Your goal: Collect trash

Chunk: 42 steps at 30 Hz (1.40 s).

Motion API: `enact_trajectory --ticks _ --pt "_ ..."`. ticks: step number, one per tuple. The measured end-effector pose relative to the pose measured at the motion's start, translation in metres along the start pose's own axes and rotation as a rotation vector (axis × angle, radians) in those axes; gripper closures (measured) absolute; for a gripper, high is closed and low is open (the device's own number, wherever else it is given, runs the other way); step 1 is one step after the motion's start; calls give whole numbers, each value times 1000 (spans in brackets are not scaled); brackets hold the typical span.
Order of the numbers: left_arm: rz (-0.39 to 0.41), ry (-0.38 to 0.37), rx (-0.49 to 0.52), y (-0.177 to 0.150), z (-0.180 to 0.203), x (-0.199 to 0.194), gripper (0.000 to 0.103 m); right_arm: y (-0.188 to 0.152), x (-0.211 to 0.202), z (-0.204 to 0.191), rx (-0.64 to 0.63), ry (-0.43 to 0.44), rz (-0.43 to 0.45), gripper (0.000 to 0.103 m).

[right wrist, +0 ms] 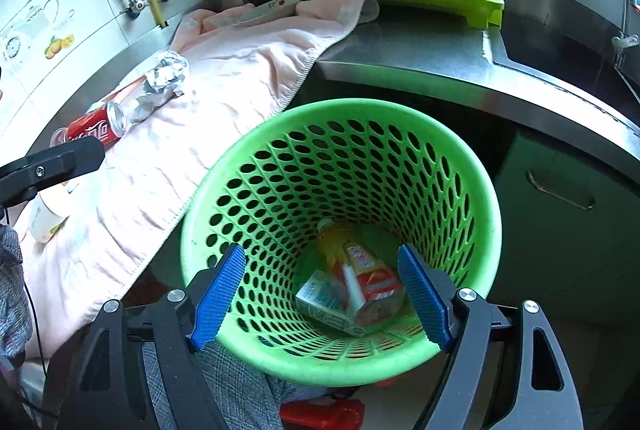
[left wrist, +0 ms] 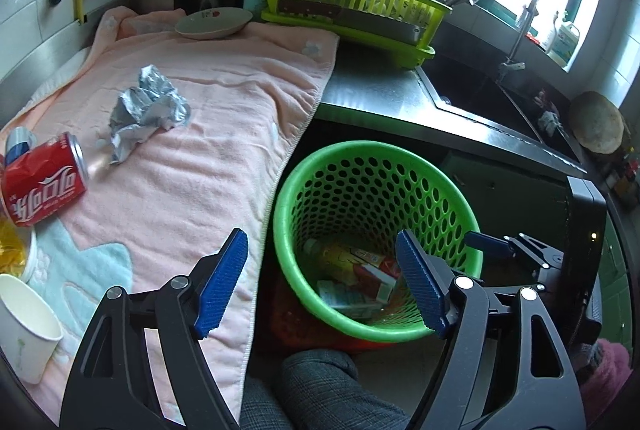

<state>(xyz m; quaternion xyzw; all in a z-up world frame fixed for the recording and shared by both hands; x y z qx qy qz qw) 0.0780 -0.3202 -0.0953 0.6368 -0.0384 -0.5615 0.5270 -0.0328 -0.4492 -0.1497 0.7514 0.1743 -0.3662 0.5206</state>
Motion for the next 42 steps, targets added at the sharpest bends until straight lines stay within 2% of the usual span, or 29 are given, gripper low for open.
enact_trajectory --ticks 12,23,28,34,42 --pt "71 146 -35 -4 -54 -60 27 14 -2 -46 -54 49 18 27" --pt "60 286 -72 -28 -138 -108 27 30 3 -96 -124 117 24 23" --pt "15 336 -56 -48 -171 -116 27 37 6 -117 -157 144 24 20" --pt "-17 346 -69 -64 -196 -118 27 47 14 -142 -211 162 23 20" --pt "-37 342 -58 -66 -209 -113 27 73 29 -159 -284 175 36 20"
Point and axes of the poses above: each gripper's, at about its wrist camera, not at the fingertips, and x roughly the way its jaws point, z to its right, y to its top, the point moved 9 cm from there along x, roughly the way its jaws point, and after that the axes turned 4 degrees about z, right-handed, at the moved point
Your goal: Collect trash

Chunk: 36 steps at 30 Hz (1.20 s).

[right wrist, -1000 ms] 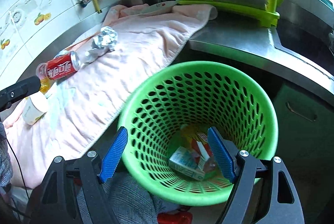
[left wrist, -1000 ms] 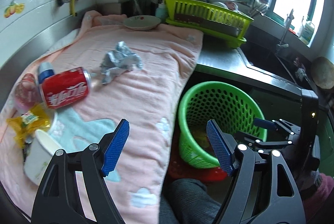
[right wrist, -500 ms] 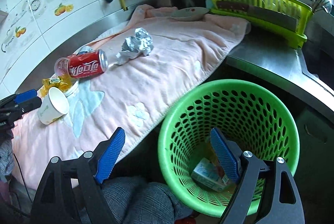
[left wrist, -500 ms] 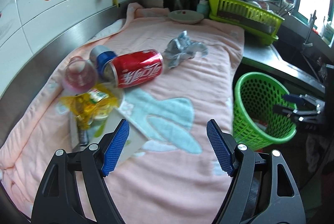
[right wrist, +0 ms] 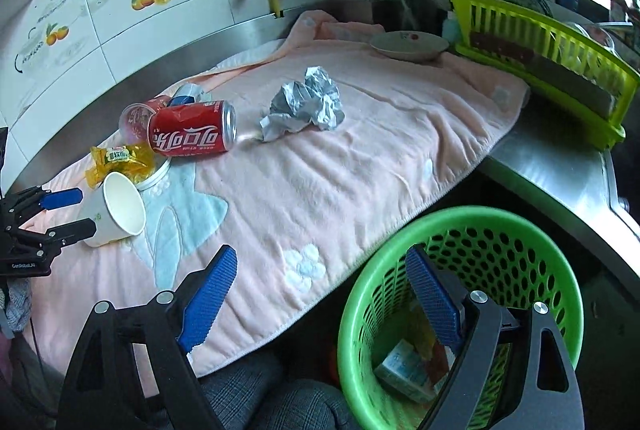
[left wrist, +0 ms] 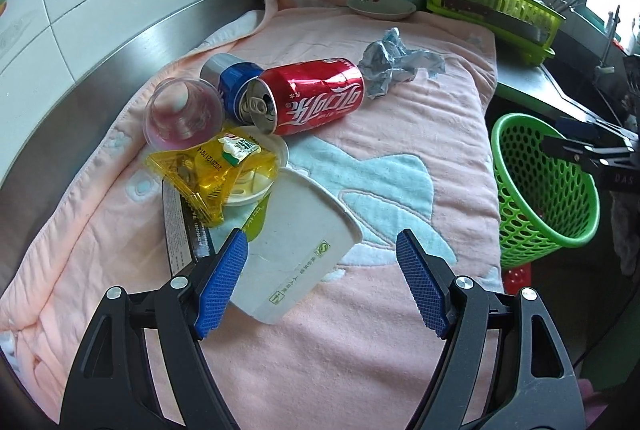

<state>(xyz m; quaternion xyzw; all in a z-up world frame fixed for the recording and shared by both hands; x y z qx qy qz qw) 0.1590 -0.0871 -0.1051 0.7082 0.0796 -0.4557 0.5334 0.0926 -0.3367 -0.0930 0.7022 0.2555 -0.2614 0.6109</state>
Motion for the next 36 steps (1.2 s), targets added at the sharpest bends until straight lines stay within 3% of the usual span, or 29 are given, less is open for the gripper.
enact_trajectory --ticks 17,26,36 --pt "-30 -13 -2 3 -9 15 27 80 72 -3 -83 58 26 20" --pt "-38 -40 7 5 -11 18 27 106 121 -8 -88 92 17 20" --pt "-27 -76 -10 8 -15 16 27 120 170 -2 -118 74 -10 23"
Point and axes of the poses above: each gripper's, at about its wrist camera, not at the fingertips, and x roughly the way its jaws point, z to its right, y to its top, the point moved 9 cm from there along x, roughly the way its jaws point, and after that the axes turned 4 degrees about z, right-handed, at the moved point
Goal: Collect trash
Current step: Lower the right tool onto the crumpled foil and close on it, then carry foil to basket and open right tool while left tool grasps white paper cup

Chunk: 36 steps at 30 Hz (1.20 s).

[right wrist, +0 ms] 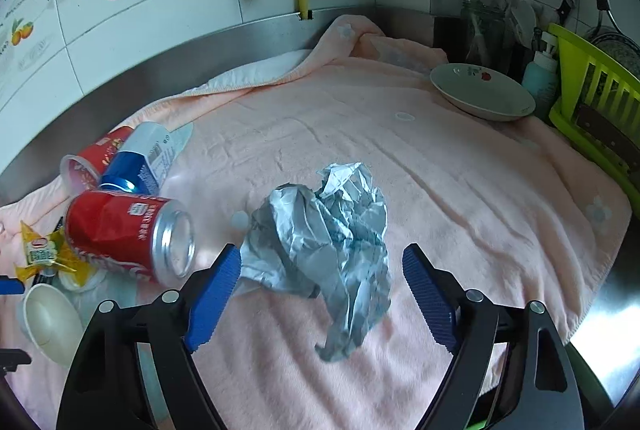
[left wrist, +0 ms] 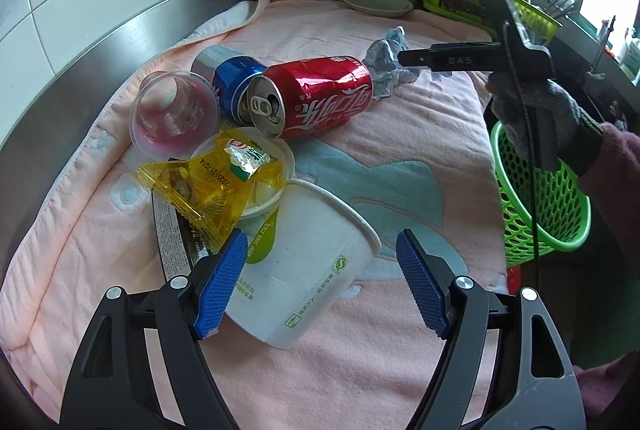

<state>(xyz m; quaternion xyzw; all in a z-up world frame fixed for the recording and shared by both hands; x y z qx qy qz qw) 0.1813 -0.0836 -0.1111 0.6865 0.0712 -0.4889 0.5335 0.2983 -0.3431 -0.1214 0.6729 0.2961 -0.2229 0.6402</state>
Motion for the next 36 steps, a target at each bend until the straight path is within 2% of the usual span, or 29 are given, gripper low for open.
enact_trajectory --ticks 9,17,21,29,36 --pt "-31 -11 51 -2 1 5 27 -11 27 3 19 10 -64 30" --pt "-44 -11 71 -3 -1 9 27 -16 26 -2 42 44 -64 49" --pt "-55 7 79 -4 -4 12 27 -18 13 -3 55 50 -46 55" --pt "-65 26 74 -9 -9 15 27 -25 -30 -9 55 44 4 56" --pt "-65 69 126 -10 -4 17 27 -41 -82 -15 81 50 47 56"
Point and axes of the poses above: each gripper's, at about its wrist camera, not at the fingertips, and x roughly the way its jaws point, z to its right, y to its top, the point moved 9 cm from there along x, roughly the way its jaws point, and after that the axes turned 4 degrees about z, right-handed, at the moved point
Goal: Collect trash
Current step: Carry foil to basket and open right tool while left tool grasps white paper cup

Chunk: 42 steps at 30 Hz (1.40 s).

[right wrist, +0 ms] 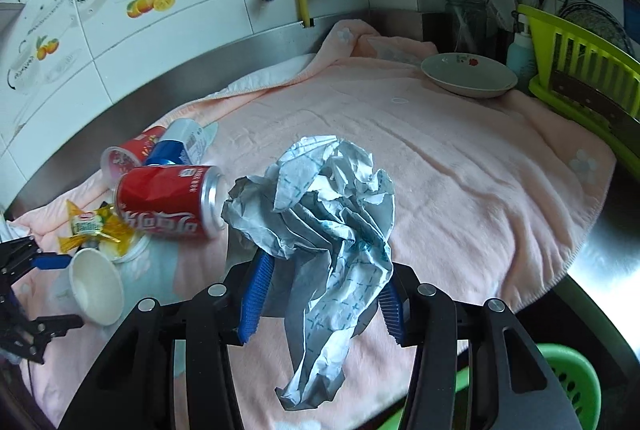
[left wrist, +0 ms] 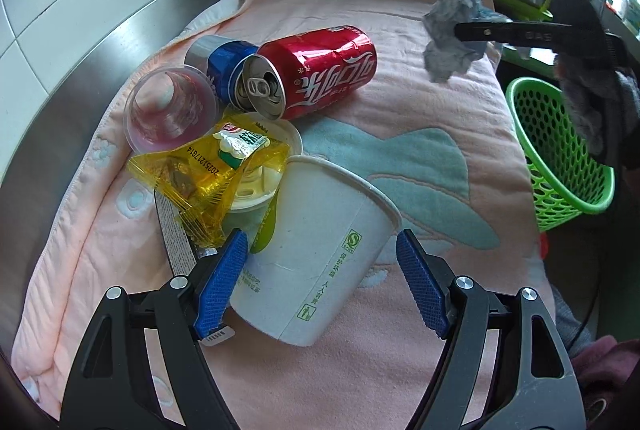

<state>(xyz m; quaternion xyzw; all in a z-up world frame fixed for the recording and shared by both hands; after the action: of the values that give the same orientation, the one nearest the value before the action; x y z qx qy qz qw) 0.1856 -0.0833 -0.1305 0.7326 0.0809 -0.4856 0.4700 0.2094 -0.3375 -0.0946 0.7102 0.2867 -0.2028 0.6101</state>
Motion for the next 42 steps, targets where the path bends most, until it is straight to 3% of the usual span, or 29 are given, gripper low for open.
enact_trajectory --ticks 9,19,23,26,35,42 --pt "-17 69 53 0 3 5 27 -37 -59 8 48 -42 35 56" --pt "-10 133 89 0 11 9 27 -97 -110 45 132 -168 35 56" --pt "8 135 73 1 13 5 34 -115 -123 60 156 -211 29 56" --pt "26 120 60 2 18 0 40 -126 -132 71 177 -242 26 56" --pt "85 27 -5 9 42 -17 43 -148 -140 91 188 -315 -3 55" --pt "125 -71 -31 25 77 -26 43 -161 -143 102 213 -328 -18 46"
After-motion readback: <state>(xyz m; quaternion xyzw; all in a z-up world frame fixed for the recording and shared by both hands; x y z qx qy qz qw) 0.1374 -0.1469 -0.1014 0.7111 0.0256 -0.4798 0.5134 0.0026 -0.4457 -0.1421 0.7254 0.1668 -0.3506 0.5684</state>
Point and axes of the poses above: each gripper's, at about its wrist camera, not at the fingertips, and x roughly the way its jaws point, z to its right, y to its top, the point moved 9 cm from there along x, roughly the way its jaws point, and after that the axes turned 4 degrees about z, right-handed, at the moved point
